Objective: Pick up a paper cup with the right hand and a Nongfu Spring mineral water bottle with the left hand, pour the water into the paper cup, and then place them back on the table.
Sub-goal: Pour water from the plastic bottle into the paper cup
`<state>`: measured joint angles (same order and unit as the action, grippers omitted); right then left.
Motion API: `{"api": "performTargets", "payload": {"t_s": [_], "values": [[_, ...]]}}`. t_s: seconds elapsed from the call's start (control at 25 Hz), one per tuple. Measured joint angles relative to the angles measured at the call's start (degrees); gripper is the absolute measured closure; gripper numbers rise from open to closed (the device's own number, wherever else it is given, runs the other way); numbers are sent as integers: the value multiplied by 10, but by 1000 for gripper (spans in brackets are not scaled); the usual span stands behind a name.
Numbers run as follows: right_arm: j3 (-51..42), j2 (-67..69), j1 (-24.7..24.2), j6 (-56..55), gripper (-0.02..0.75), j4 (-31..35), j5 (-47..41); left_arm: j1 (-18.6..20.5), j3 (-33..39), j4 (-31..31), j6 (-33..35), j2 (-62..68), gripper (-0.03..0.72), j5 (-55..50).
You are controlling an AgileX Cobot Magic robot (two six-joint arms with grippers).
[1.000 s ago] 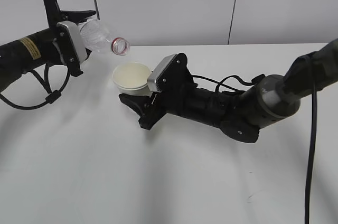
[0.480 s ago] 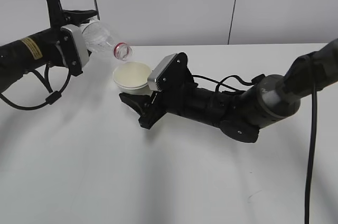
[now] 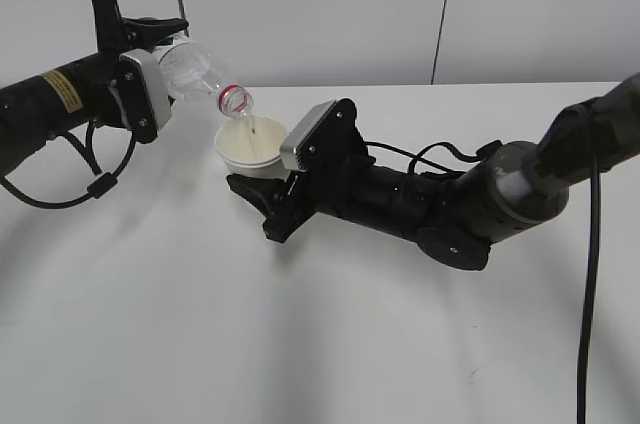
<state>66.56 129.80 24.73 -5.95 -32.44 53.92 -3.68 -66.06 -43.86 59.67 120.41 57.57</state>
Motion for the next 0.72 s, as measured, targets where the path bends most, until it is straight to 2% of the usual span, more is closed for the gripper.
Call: {"api": "performTargets", "payload": {"t_s": [0.72], "values": [[0,0,0,0,213,0,-1,0,0,16,11,0,298,0]]}}
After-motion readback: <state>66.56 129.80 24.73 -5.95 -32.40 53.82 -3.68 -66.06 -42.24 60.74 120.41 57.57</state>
